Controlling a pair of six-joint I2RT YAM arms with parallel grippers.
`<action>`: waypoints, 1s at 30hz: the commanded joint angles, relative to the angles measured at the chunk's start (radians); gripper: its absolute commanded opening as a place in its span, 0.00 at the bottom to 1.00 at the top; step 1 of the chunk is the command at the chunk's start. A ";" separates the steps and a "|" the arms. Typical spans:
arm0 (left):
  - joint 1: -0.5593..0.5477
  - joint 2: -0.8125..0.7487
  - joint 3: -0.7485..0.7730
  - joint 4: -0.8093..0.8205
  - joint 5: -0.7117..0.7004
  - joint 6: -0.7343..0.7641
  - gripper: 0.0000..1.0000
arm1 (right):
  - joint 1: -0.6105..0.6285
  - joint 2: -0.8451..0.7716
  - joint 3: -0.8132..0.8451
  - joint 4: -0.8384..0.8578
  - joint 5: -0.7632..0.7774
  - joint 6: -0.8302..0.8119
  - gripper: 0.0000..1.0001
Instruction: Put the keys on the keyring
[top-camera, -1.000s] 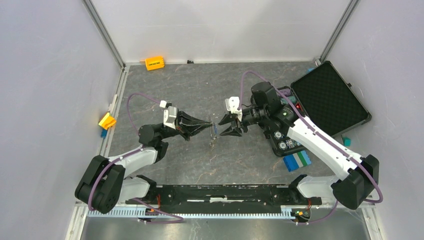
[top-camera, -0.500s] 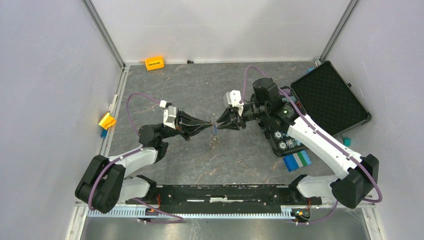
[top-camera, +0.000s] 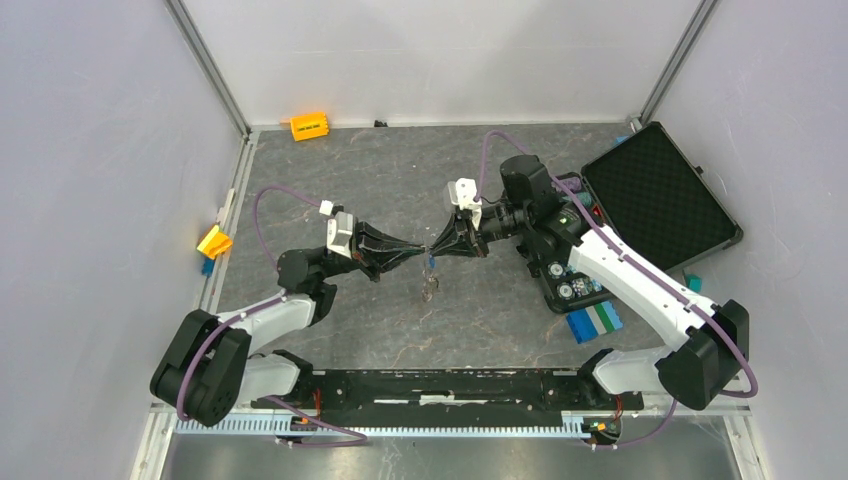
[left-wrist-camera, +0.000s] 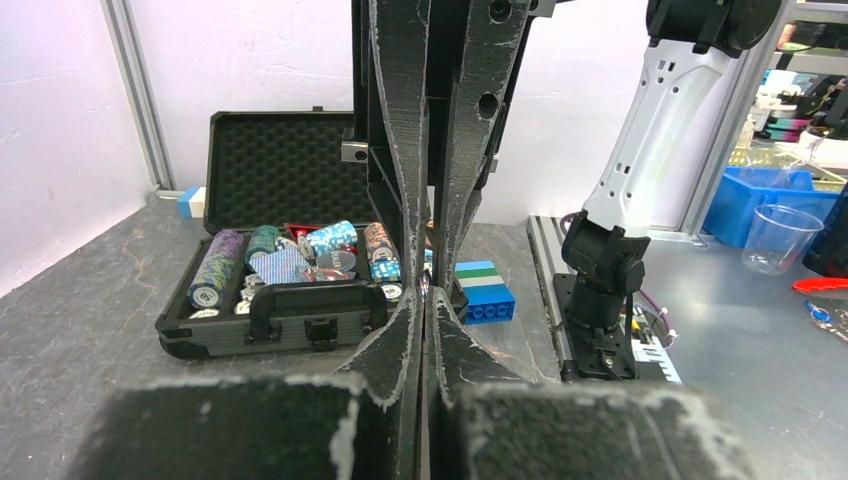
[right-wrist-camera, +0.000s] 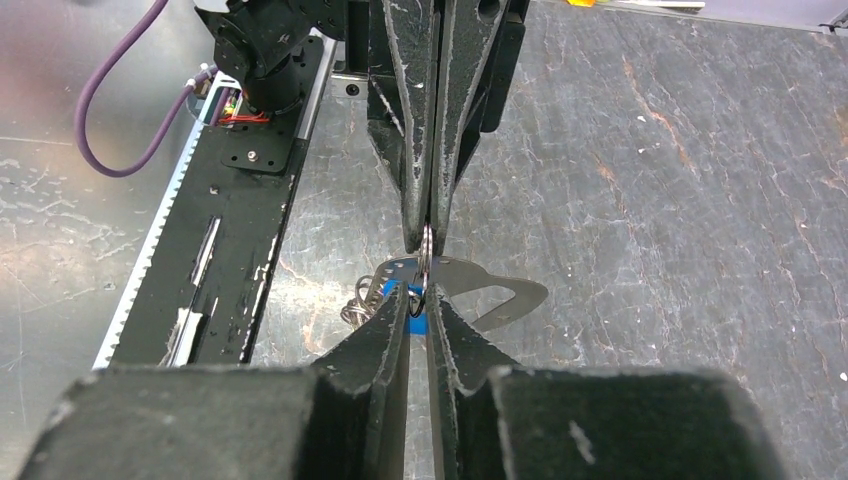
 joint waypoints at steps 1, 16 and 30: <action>-0.003 -0.011 -0.002 0.064 0.009 -0.003 0.02 | -0.004 0.003 0.033 0.020 -0.008 0.005 0.14; -0.003 -0.030 -0.004 0.068 0.033 0.010 0.02 | -0.008 0.010 0.012 0.004 0.012 -0.018 0.08; -0.003 -0.036 -0.007 0.091 0.034 0.012 0.02 | -0.006 0.039 -0.023 0.026 -0.012 0.004 0.06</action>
